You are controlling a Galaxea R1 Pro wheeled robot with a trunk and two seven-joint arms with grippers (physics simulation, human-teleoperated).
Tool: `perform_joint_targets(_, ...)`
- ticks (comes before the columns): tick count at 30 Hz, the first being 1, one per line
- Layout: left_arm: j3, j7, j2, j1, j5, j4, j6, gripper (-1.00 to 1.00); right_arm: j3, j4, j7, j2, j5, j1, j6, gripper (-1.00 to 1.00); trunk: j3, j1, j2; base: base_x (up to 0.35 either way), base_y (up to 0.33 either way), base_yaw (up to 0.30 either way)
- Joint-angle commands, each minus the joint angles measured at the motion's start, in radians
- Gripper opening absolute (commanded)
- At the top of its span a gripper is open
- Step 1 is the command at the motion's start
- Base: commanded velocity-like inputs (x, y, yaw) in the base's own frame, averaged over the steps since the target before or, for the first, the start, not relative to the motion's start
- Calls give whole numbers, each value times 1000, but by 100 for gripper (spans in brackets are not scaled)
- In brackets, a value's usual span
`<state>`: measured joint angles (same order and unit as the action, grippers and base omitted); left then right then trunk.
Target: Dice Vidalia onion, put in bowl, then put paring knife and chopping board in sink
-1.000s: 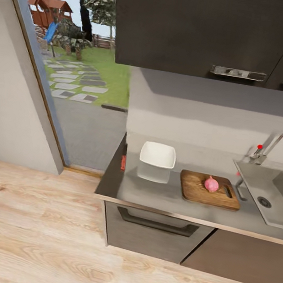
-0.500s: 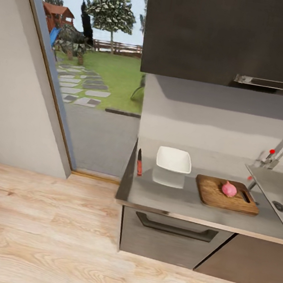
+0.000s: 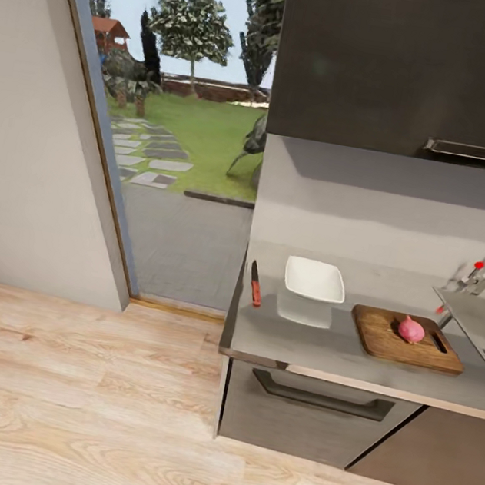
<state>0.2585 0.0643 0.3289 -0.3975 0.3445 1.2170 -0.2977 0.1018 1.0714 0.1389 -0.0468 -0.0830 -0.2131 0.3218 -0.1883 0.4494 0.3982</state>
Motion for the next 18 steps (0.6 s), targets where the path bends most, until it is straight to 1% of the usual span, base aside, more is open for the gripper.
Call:
perform_joint_targets(1,4,7,-2,0,5,-1,-3,100,4,88,24,-2,-5,0,-39,100,-2,1,2,0,4,0)
perform_joint_targets(2,4,6,-7,0,4,-2,-3,100,4,218,60,-2,4,0,-145,100,-1,1,2,0,2,0)
perform_joint_targets(4,5,6,-9,0,4,-3,-3,100,4,380,116,-1,18,5,-310,100,-1,1,2,0,1,0)
perform_joint_targets(5,5,6,-10,0,4,-3,-3,100,5,443,141,-1,23,15,-369,100,-1,1,2,0,0,0)
perform_joint_targets(6,4,6,-11,0,4,-3,-3,100,5,483,163,-1,27,41,-409,100,-1,1,2,0,0,0)
perform_joint_targets(7,4,6,-11,0,3,-4,-3,100,6,509,180,1,29,79,-438,100,-1,1,2,0,0,0)
perform_joint_targets(8,4,6,-12,0,3,-10,-3,100,7,534,201,9,32,161,-501,100,-1,1,2,0,0,0)
perform_joint_targets(9,4,6,-12,0,2,-11,-3,100,8,538,204,12,33,179,-525,100,-1,1,2,0,0,0)
perform_joint_targets(10,4,6,-13,0,2,-13,-4,100,8,544,206,20,34,214,-578,100,-1,1,2,0,0,0)
perform_joint_targets(11,4,6,-13,0,2,-14,-4,100,8,545,207,25,35,231,-605,100,-1,1,2,0,0,0)
perform_joint_targets(12,4,6,-13,0,2,-15,-4,100,9,548,209,37,36,271,-656,100,-1,1,2,0,0,0)
perform_joint_targets(14,4,6,-13,0,2,-17,-4,100,10,550,211,68,36,351,-730,100,-1,1,2,0,0,0)
perform_joint_targets(15,4,6,-13,0,2,-18,-4,100,10,550,213,110,51,438,-794,100,-1,1,2,0,0,0)
perform_joint_targets(16,4,6,-13,0,2,-18,-4,100,10,550,213,127,69,473,-824,100,-1,1,2,0,0,0)
perform_joint_targets(17,4,6,-13,0,2,-18,-4,100,10,549,213,136,80,489,-841,100,-1,1,2,0,0,0)
perform_joint_targets(18,4,6,-13,0,2,-19,-4,100,11,548,212,156,102,519,-876,100,-1,1,2,0,0,0)
